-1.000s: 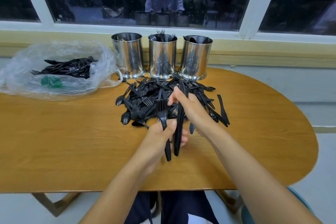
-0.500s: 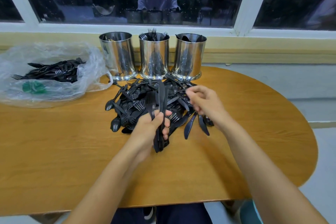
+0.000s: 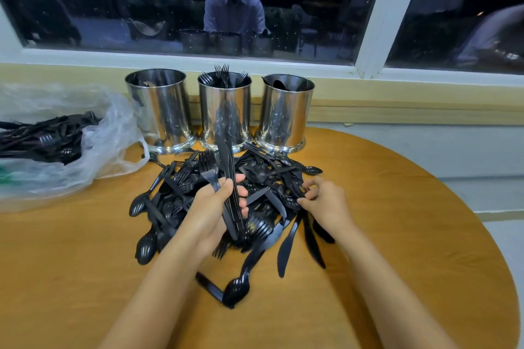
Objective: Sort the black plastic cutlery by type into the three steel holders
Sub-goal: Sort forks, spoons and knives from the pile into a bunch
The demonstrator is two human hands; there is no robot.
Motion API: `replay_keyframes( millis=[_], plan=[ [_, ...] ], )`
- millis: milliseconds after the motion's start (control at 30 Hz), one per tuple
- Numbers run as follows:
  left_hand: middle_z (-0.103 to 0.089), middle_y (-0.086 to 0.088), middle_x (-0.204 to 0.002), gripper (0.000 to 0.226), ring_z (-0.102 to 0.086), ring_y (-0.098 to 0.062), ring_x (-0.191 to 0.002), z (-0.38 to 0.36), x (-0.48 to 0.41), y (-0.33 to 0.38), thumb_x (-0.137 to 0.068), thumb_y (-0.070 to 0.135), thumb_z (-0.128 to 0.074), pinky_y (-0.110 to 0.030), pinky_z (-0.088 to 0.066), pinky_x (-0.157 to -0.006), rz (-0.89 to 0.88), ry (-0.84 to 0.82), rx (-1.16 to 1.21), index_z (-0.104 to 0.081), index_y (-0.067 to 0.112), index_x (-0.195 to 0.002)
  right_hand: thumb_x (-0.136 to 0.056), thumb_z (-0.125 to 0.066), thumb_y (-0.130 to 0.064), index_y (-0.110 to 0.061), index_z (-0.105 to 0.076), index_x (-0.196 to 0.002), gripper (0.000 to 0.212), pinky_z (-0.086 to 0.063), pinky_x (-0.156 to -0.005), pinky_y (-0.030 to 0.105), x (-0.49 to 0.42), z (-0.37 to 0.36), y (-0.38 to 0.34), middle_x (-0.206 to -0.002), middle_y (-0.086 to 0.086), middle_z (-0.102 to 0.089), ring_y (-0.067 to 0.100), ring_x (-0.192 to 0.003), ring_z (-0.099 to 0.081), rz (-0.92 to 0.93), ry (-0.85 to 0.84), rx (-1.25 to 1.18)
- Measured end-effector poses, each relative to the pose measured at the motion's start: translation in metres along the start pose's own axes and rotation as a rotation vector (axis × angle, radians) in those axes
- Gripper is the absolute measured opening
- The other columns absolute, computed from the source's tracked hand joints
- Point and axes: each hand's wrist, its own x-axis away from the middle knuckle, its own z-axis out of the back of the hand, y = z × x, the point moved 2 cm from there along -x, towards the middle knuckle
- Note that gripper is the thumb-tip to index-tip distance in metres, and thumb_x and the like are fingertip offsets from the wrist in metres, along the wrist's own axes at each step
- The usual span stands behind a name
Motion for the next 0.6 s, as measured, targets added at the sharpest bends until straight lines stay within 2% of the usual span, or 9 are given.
replay_keyframes(
  millis=[133,267,367,433,500,600],
  plan=[
    [-0.060,-0.002,-0.071,0.026,-0.055,-0.014,-0.057,0.005,-0.008,-0.003,-0.105,0.018,-0.041,-0.030,-0.050,-0.059,0.007,-0.001,-0.001,-0.061,0.005,-0.115,-0.087,-0.071,-0.015,-0.016,-0.061,-0.109,0.024,-0.042,-0.061,0.017,-0.012,0.002,-0.005,-0.081,-0.003,-0.057,0.013,-0.076,-0.057,-0.011,0.008,-0.232],
    [-0.061,-0.002,-0.070,0.026,-0.056,-0.013,-0.058,0.007,-0.009,-0.006,-0.104,0.018,-0.041,-0.032,-0.050,-0.063,0.016,-0.010,0.002,-0.062,0.005,-0.115,-0.090,-0.066,-0.012,-0.029,-0.067,-0.095,0.018,-0.051,-0.072,0.027,-0.006,0.017,-0.021,-0.087,-0.002,-0.066,0.015,-0.077,-0.064,0.122,0.051,-0.487],
    [-0.062,-0.002,-0.071,0.027,-0.056,-0.013,-0.059,0.008,-0.008,-0.008,-0.104,0.019,-0.042,-0.032,-0.051,-0.063,0.025,-0.005,0.004,-0.061,0.005,-0.117,-0.093,-0.062,-0.015,-0.020,-0.065,-0.094,0.006,-0.044,-0.056,0.016,0.003,0.029,-0.028,-0.082,-0.007,-0.065,0.001,-0.057,-0.055,0.147,0.146,-0.647],
    [-0.062,-0.002,-0.071,0.027,-0.057,-0.014,-0.059,0.011,-0.007,-0.008,-0.104,0.018,-0.041,-0.031,-0.052,-0.061,0.027,-0.003,0.015,-0.061,0.005,-0.117,-0.095,-0.058,-0.013,-0.014,-0.061,-0.099,0.005,-0.040,-0.051,0.016,0.006,0.035,-0.028,-0.078,-0.005,-0.058,0.003,-0.053,-0.047,0.129,0.198,-0.814],
    [-0.063,-0.003,-0.072,0.027,-0.058,-0.014,-0.059,0.013,-0.006,-0.008,-0.104,0.018,-0.041,-0.030,-0.053,-0.061,0.029,0.001,0.025,-0.061,0.004,-0.117,-0.096,-0.055,-0.011,-0.010,-0.058,-0.098,0.003,-0.042,-0.054,0.019,0.010,0.035,-0.026,-0.075,0.000,-0.055,0.006,-0.057,-0.049,0.090,0.210,-0.996],
    [-0.067,-0.004,-0.075,0.026,-0.062,-0.013,-0.061,0.013,-0.004,-0.009,-0.104,0.019,-0.042,-0.029,-0.055,-0.062,0.037,0.007,0.025,-0.061,0.005,-0.115,-0.093,-0.058,-0.011,-0.009,-0.057,-0.091,0.003,-0.052,-0.062,0.017,0.017,0.027,-0.028,-0.074,0.000,-0.063,0.009,-0.067,-0.064,0.006,0.172,-1.275]
  ],
)
